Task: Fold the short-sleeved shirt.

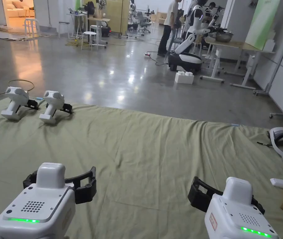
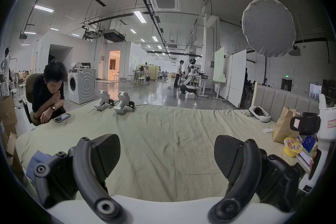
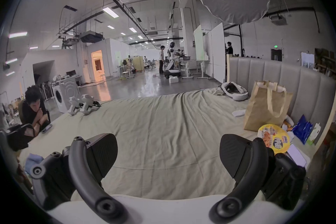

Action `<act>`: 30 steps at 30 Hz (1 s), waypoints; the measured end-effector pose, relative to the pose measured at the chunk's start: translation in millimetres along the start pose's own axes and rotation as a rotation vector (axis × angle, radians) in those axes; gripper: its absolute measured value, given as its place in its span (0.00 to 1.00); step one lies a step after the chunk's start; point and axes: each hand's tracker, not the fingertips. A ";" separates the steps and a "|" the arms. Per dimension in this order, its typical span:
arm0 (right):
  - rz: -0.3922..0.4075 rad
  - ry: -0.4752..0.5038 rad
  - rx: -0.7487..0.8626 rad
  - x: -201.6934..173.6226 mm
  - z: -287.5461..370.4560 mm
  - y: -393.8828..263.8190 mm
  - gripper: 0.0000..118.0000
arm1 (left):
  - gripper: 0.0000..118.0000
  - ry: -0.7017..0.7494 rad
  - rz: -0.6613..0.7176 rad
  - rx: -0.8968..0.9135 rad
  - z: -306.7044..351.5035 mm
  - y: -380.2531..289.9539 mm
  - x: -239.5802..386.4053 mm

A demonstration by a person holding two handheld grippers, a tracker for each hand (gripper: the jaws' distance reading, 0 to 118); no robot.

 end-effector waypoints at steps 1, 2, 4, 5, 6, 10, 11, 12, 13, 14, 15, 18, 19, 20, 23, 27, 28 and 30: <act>0.000 -0.004 0.001 -1.4 1.0 0.4 0.97 | 0.94 -0.001 0.001 -0.002 -0.4 -0.2 0.3; 0.003 -0.011 0.003 -3.3 1.2 0.3 0.97 | 0.94 -0.004 0.002 -0.004 -0.4 -0.5 0.4; 0.024 -0.062 0.004 -8.1 1.4 0.9 0.97 | 0.94 -0.010 0.006 -0.008 -1.0 -0.8 0.6; 0.036 -0.088 0.009 -10.6 0.8 0.5 0.97 | 0.94 -0.011 0.008 -0.009 -1.3 -1.0 0.8; 0.049 -0.097 0.015 -12.7 0.7 0.3 0.97 | 0.94 -0.012 0.009 -0.011 -0.5 -1.1 1.3; 0.061 -0.095 0.024 -15.9 2.7 0.2 0.97 | 0.94 -0.022 0.004 -0.022 -0.9 -2.3 1.7; 0.063 -0.088 0.022 -16.4 2.7 0.3 0.97 | 0.94 -0.024 0.003 -0.023 -0.9 -2.8 1.7; 0.066 -0.084 0.021 -17.2 2.7 0.4 0.97 | 0.94 -0.026 0.002 -0.024 -0.9 -3.1 1.7; 0.067 -0.084 0.023 -17.7 3.4 0.3 0.97 | 0.94 -0.029 0.002 -0.027 -0.8 -3.3 1.7; 0.066 -0.082 0.026 -18.2 3.8 0.2 0.97 | 0.94 -0.031 0.003 -0.029 -0.5 -3.5 1.5; 0.067 -0.080 0.028 -18.6 4.1 0.2 0.97 | 0.94 -0.034 0.004 -0.032 -0.5 -3.8 1.4; 0.066 -0.070 0.032 -18.4 4.9 -1.5 0.97 | 0.94 -0.038 0.005 -0.039 -0.8 -4.8 1.4; 0.065 -0.076 0.038 -18.7 4.7 -2.0 0.97 | 0.94 -0.040 0.006 -0.040 -0.8 -5.3 1.3; 0.058 -0.077 0.039 -17.9 4.9 -1.9 0.97 | 0.94 -0.043 0.007 -0.042 -0.9 -5.7 1.4; 0.024 -0.045 -0.003 -14.0 3.4 1.5 0.97 | 0.94 -0.050 0.008 -0.048 -1.1 -7.0 1.2; 0.019 -0.041 -0.011 -11.7 2.9 3.1 0.98 | 0.94 -0.054 0.007 -0.053 -1.9 -8.0 2.2; 0.025 -0.019 -0.017 -11.2 2.2 2.4 0.98 | 0.94 -0.055 0.008 -0.054 -2.2 -7.9 2.4; 0.032 -0.002 -0.028 -11.8 1.3 0.9 0.98 | 0.94 -0.058 0.010 -0.054 -3.4 -8.0 2.8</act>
